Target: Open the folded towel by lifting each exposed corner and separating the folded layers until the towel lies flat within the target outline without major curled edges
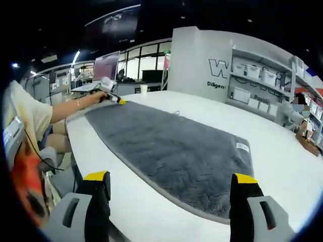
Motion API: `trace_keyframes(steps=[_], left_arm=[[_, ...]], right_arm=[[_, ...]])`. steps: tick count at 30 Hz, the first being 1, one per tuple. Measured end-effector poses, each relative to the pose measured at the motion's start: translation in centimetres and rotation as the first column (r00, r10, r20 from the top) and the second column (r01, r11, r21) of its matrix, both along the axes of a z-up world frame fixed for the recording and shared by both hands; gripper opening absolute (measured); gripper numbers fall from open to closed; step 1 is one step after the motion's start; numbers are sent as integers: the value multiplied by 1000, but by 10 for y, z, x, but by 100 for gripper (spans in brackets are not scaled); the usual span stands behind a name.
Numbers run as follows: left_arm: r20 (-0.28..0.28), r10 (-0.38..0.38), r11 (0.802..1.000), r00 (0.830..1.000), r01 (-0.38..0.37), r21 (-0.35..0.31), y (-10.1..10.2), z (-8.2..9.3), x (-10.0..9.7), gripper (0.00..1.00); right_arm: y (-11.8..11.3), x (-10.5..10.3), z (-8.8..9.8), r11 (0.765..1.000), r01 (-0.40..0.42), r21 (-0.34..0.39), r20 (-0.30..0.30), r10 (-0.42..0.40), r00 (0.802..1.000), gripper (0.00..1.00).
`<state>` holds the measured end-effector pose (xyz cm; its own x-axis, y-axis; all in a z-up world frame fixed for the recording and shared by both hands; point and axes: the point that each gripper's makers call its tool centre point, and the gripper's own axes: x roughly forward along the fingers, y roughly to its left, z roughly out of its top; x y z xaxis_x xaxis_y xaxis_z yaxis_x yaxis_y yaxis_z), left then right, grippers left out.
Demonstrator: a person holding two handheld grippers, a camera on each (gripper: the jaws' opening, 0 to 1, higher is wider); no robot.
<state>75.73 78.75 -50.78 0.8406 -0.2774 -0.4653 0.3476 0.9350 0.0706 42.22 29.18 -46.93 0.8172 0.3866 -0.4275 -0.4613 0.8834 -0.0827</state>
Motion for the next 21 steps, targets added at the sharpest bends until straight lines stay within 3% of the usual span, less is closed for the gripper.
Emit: trace_keyframes(steps=[4,7,8,11,14,21], left_arm=[[42,-63,995,997,66,-77,-17,18,-39,56],[29,-128,982,991,131,-136,-30,22,-77,74],[11,-163,976,987,162,-142,-34,20,-101,79],[7,-178,979,984,178,-98,-29,15,-136,82],[-40,-220,966,975,213,-145,-29,7,-178,93],[-38,-251,961,967,244,-130,-29,4,-241,100]], right_arm=[[2,0,5,1000,-6,12,9,6,1000,99],[1,1,7,1000,-1,31,13,0,1000,99],[1,1,8,999,1,33,13,-2,1000,99],[0,0,8,999,9,37,15,-9,1000,99],[1,-1,9,999,6,51,15,-7,1000,99],[-1,-4,3,998,22,58,0,-22,1000,99]])
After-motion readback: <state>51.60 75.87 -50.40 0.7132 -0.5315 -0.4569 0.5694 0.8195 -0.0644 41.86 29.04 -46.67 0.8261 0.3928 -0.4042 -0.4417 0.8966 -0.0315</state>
